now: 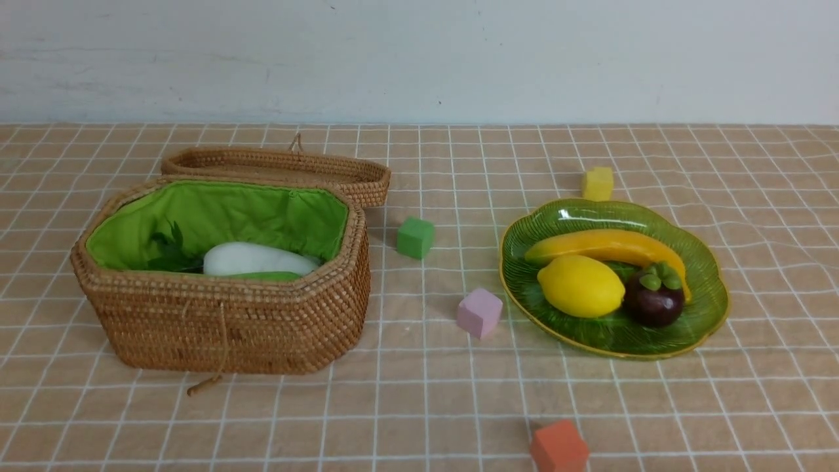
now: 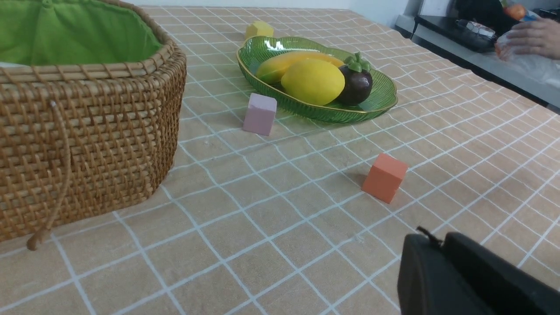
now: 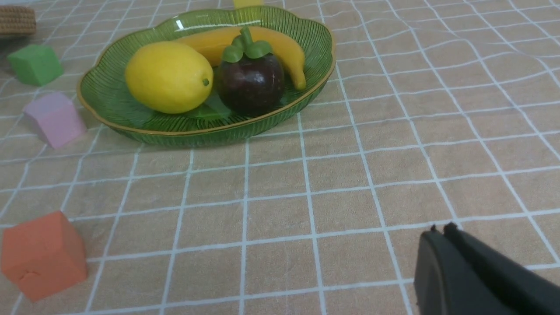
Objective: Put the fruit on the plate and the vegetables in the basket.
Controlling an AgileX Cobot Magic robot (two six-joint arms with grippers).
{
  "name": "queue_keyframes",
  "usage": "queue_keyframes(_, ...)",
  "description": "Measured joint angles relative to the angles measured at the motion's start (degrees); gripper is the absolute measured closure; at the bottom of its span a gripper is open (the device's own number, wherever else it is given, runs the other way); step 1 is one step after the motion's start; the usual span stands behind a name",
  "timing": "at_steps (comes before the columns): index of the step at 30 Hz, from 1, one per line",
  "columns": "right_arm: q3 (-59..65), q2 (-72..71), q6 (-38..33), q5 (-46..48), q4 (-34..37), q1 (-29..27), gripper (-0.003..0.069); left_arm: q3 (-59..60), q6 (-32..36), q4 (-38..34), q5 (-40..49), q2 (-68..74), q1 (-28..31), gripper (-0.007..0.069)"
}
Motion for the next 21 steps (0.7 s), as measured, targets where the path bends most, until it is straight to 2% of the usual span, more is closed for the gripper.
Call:
queue_keyframes(16, 0.0, 0.0, 0.0, 0.0, -0.05, 0.0, 0.0655, 0.43, 0.06, -0.05, -0.21, -0.09, 0.57, 0.0564)
queue_keyframes(18, 0.0, 0.0, 0.0, 0.0, -0.05, 0.0, 0.0655, 0.74, 0.79, -0.42, -0.88, -0.63, 4.45, 0.0568)
queue_keyframes(21, 0.0, -0.01, 0.0, 0.05, -0.05, 0.0, 0.0654, 1.02, 1.38, -4.12, -3.1, -2.92, 14.89, 0.0616)
